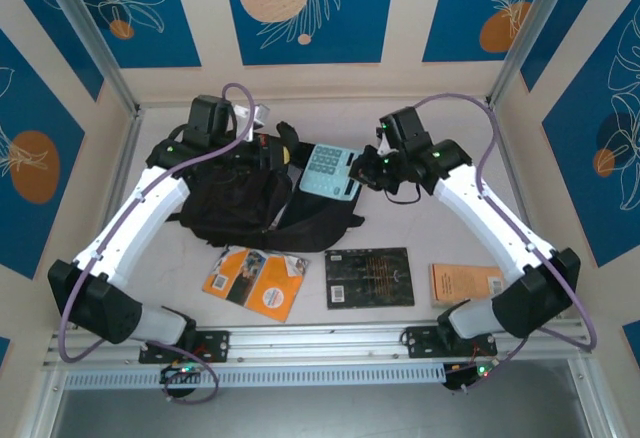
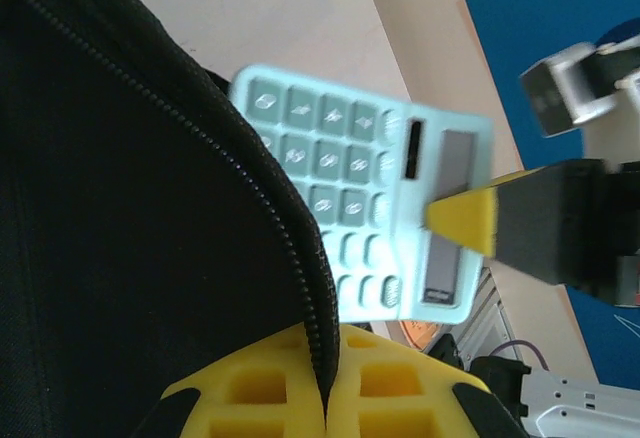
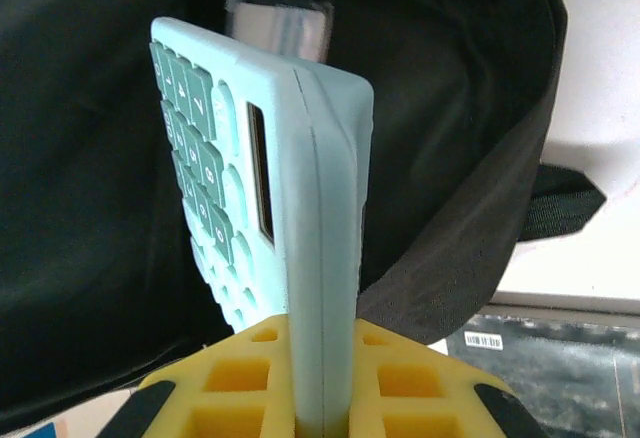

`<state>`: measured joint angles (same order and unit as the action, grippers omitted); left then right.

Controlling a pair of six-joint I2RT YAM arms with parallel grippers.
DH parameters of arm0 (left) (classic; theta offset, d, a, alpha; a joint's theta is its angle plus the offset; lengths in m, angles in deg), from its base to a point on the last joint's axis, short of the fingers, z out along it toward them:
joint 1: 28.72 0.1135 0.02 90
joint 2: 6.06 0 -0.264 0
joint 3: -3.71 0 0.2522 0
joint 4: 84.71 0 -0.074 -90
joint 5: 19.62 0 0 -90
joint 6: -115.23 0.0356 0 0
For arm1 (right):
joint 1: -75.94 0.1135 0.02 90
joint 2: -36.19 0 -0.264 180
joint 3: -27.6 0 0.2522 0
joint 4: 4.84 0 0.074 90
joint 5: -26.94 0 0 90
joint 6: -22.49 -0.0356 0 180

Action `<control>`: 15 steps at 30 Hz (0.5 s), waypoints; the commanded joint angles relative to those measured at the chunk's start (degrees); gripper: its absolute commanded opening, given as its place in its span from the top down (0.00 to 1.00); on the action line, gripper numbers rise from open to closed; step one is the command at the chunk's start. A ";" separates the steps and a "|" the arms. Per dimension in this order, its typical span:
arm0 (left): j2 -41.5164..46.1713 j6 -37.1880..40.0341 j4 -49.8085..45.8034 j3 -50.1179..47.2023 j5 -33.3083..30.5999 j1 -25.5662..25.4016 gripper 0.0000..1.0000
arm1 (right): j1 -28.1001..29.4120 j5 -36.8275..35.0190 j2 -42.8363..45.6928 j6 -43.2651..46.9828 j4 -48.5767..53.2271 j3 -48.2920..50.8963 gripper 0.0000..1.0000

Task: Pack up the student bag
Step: Place the calculator in the student bag.

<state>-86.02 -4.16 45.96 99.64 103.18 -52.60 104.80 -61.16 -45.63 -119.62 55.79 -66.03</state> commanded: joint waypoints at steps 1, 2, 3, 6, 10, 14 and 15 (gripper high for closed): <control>3.12 1.65 1.66 0.92 1.17 -0.50 1.00 | 0.99 1.91 -1.60 -3.81 0.59 -0.63 1.00; 3.23 1.78 1.54 1.12 1.10 -0.55 1.00 | 1.09 2.14 -2.41 -4.19 0.54 -0.92 1.00; 3.45 1.92 1.48 1.38 0.96 -0.55 1.00 | 1.30 2.77 -3.58 -4.52 0.12 -1.13 1.00; 3.76 2.65 1.10 2.22 0.12 -0.55 1.00 | 2.44 3.75 -7.53 -4.48 -0.72 -3.89 1.00; 3.52 3.37 0.81 3.38 -0.66 -0.55 1.00 | 5.68 2.82 -16.68 -1.78 3.69 -13.71 1.00; 2.91 3.91 1.40 4.31 -1.08 -0.56 1.00 | 7.06 7.62 -24.60 -2.95 4.30 -21.14 1.00; 2.75 4.18 1.43 4.63 -1.70 -0.51 1.00 | 7.30 9.16 -25.98 -3.85 2.97 -21.88 1.00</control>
<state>-84.53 -2.36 45.00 100.58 100.88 -52.60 111.34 -57.41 -69.30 -122.11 58.05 -84.61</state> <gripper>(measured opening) 0.047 0.125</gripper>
